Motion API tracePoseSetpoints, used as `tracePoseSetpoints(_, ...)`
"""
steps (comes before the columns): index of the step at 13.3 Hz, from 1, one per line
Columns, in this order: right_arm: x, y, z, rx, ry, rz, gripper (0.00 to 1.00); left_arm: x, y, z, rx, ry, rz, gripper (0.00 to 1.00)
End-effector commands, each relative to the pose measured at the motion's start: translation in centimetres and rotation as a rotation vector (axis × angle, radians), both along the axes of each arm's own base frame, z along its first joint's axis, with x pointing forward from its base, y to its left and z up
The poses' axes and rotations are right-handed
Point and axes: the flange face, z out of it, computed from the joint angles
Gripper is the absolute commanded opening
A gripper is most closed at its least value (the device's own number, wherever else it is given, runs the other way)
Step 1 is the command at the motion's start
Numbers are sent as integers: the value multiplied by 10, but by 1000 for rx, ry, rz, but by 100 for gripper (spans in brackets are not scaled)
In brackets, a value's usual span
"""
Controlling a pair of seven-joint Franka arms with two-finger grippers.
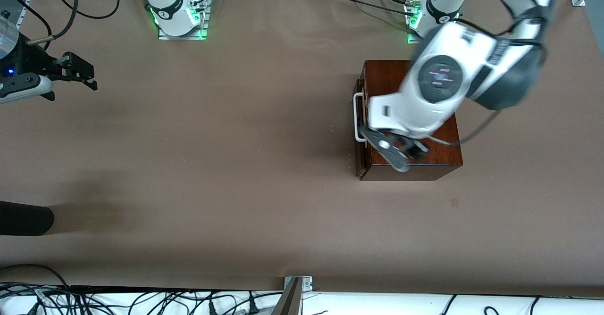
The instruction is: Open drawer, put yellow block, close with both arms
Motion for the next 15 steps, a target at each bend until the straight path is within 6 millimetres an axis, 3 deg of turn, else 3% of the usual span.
tracePoseSetpoints(1,0,-1,4,16,1,-5,100,6,35,32,22,-99,47,100)
tracePoseSetpoints(3,-1,0,4,16,3,-4,100,-11,46,41,22,-98,95,100)
tracePoseSetpoints(5,-1,0,4,16,4,-4,100,-26,85,56,0,-89,248,100)
tracePoseSetpoints(8,-1,0,4,16,4,-4,100,-32,135,58,9,-104,428,100)
tracePoseSetpoints(12,-1,-1,4,16,3,-5,100,-70,180,58,5,-114,820,100)
tracePoseSetpoints(15,-1,-1,4,16,3,-5,100,-79,216,56,-90,-172,902,100)
